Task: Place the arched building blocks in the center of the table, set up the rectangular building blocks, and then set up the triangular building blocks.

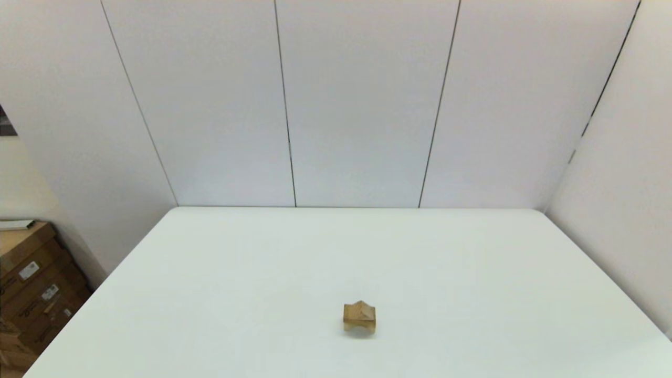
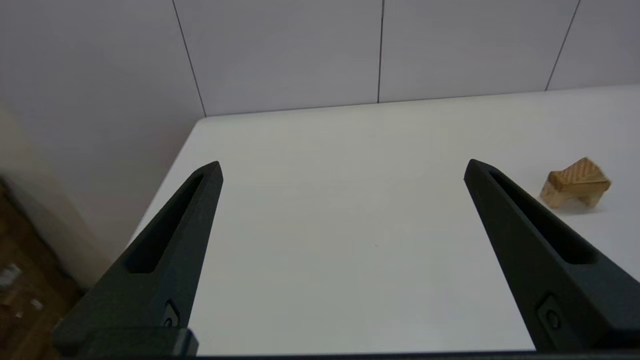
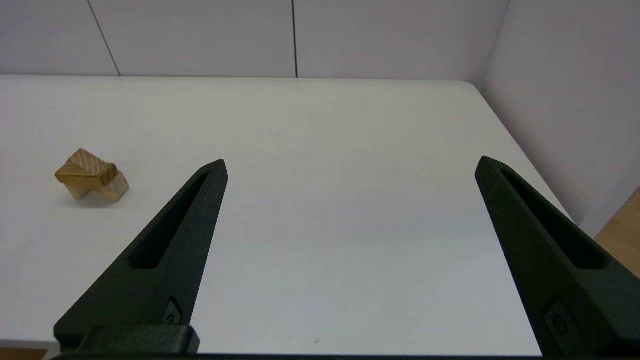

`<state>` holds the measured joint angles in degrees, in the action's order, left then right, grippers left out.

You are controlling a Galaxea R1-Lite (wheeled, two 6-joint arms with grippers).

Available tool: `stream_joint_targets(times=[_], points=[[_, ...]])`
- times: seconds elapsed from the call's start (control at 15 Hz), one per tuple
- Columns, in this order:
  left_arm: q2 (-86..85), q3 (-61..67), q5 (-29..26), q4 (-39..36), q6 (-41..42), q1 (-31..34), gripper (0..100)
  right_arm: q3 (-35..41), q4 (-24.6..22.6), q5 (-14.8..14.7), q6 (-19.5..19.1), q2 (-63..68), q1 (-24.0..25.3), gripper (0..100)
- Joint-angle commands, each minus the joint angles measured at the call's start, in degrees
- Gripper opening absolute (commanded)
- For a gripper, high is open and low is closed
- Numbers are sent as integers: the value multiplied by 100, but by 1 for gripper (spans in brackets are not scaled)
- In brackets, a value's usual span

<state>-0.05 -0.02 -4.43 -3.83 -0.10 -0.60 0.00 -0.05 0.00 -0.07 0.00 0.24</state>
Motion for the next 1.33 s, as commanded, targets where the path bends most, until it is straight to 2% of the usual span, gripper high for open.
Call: stream_joint_targets(times=[0.07,0.33,0.53,0.87,0.93,1.33], points=[[14,2,-6,40,-465,-2,100,0,-4,0,-1,0,2,100],[14,2,12,58,-315,-2,100,9,-4,0,-1,0,2,100],[14,2,504,49,194,-2,100,9,-4,0,-1,0,2,100],[14,2,460,427,423,-2,100,9,-4,0,-1,0,2,100],[14,2,293,427,599,-2,100,0,-4,0,-1,0,2,100],[14,2,293,418,423,-2,100,9,-4,0,-1,0,2,100]])
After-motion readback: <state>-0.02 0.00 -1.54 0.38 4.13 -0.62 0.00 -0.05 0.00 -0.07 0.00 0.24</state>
